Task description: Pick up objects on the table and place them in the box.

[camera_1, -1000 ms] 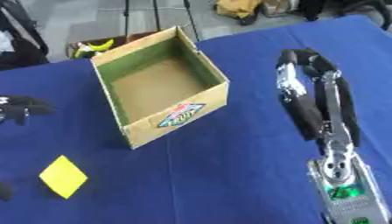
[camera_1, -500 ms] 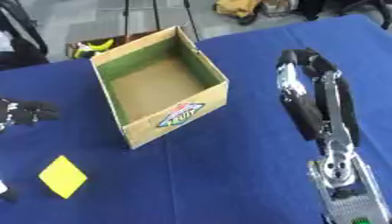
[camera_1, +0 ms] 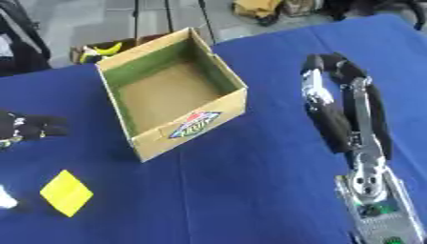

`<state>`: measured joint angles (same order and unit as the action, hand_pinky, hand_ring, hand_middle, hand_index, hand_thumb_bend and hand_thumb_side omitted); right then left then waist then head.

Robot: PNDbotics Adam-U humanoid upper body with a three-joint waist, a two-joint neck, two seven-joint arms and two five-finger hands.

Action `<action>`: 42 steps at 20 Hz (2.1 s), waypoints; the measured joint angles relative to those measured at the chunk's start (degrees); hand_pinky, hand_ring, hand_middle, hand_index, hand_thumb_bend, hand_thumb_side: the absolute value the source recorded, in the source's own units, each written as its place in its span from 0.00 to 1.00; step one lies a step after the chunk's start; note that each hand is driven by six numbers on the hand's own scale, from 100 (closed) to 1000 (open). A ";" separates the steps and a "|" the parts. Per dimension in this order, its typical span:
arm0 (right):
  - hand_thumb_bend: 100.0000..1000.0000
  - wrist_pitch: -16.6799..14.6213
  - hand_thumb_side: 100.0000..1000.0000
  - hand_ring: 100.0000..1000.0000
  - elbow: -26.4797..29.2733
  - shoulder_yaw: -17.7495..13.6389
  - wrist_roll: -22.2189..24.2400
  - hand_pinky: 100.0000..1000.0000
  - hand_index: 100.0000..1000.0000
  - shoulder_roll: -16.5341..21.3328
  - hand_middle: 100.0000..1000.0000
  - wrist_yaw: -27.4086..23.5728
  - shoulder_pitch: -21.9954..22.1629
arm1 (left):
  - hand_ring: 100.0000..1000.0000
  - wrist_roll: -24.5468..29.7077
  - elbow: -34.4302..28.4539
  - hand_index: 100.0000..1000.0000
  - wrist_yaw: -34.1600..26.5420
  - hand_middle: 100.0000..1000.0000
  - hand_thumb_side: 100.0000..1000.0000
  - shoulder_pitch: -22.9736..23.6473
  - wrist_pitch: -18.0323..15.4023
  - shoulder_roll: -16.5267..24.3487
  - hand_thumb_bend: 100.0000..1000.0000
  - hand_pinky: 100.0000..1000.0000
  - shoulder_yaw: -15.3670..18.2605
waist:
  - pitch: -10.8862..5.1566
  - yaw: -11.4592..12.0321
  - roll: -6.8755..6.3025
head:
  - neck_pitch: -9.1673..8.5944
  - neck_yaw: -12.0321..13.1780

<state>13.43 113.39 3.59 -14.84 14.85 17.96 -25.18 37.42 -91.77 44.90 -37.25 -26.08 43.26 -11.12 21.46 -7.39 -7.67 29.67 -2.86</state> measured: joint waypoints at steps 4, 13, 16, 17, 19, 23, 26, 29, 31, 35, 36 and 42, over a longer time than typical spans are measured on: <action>0.00 0.07 0.75 1.00 0.00 0.00 0.09 0.94 0.72 0.00 0.59 -0.07 0.01 | 0.66 -0.37 0.26 1.00 -0.72 1.00 0.49 -0.64 -0.37 -0.48 0.78 0.48 0.00 | 0.05 -0.07 -0.10 | 0.00 0.00; 0.00 -0.02 0.75 1.00 0.00 0.02 0.42 0.94 0.72 0.03 0.59 -0.14 0.01 | 0.65 -1.18 1.52 1.00 -0.90 0.97 0.49 -2.05 -1.18 -0.96 0.78 0.47 -1.21 | 0.29 -0.49 -0.34 | 0.00 0.06; 0.00 -0.04 0.75 1.00 0.00 0.02 0.45 0.94 0.72 0.03 0.59 -0.15 0.01 | 0.65 -1.29 2.15 1.00 -0.44 0.96 0.50 -2.14 -1.29 -1.03 0.78 0.47 -1.75 | 0.32 -0.52 -0.36 | -0.01 0.13; 0.00 -0.04 0.75 1.00 0.00 0.02 0.45 0.94 0.72 0.03 0.59 -0.16 0.01 | 0.65 -1.30 2.34 1.00 -0.18 0.96 0.50 -2.22 -1.30 -1.14 0.78 0.47 -1.76 | 0.33 -0.52 -0.37 | -0.02 0.14; 0.00 -0.04 0.75 1.00 0.00 0.03 0.46 0.94 0.72 0.03 0.59 -0.16 0.01 | 0.65 -1.30 2.36 1.00 0.61 0.98 0.50 -2.52 -1.30 -1.32 0.77 0.47 -1.79 | 0.33 -0.52 -0.40 | -0.04 0.15; 0.00 -0.04 0.75 1.00 0.00 0.03 0.47 0.94 0.72 0.03 0.59 -0.17 0.02 | 0.66 -1.30 1.99 1.00 2.72 1.00 0.51 -3.00 -1.30 -1.69 0.75 0.48 -1.86 | 0.34 -0.52 -0.50 | -0.10 0.15; 0.00 -0.04 0.75 1.00 0.00 0.03 0.48 0.94 0.72 0.03 0.59 -0.18 0.04 | 0.66 -1.30 0.98 1.00 4.46 1.00 0.52 -3.31 -1.30 -2.17 0.74 0.48 -1.92 | 0.38 -0.52 -0.50 | -0.26 0.16; 0.00 -0.04 0.75 1.00 0.00 0.03 0.49 0.94 0.72 0.03 0.59 -0.18 0.05 | 0.66 -1.42 -0.02 1.00 6.27 1.00 0.52 -3.65 -1.42 -2.51 0.73 0.48 -2.21 | 0.41 -0.52 -0.50 | -0.47 0.18; 0.00 -0.04 0.75 1.00 0.00 0.03 0.50 0.94 0.72 0.03 0.59 -0.19 0.06 | 0.66 -1.52 -0.32 1.00 7.43 1.00 0.51 -3.77 -1.52 -2.53 0.73 0.48 -2.45 | 0.43 -0.52 -0.51 | -0.54 0.18; 0.00 -0.02 0.75 1.00 0.00 0.03 0.51 0.94 0.72 0.04 0.59 -0.19 0.07 | 0.65 -1.70 -0.48 1.00 8.88 0.99 0.50 -4.09 -1.70 -2.94 0.73 0.48 -2.78 | 0.48 -0.49 -0.51 | -0.55 0.18; 0.00 -0.02 0.75 1.00 0.00 0.03 0.51 0.94 0.72 0.04 0.59 -0.19 0.07 | 0.65 -1.75 -0.45 1.00 9.14 0.98 0.50 -4.10 -1.75 -2.94 0.73 0.48 -2.90 | 0.48 -0.47 -0.52 | -0.55 0.18; 0.00 -0.01 0.75 1.00 0.00 0.00 0.50 0.94 0.72 0.07 0.60 -0.19 0.26 | 0.65 -2.26 1.04 0.99 10.36 0.97 0.50 -3.69 -2.26 -2.99 0.70 0.48 -4.55 | 0.77 -0.43 -0.55 | -0.55 0.18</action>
<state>13.42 113.39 3.60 -14.35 14.92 17.76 -24.92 35.16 -90.73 55.26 -40.94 -28.35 40.27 -15.67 22.23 -7.82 -8.22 29.12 -2.68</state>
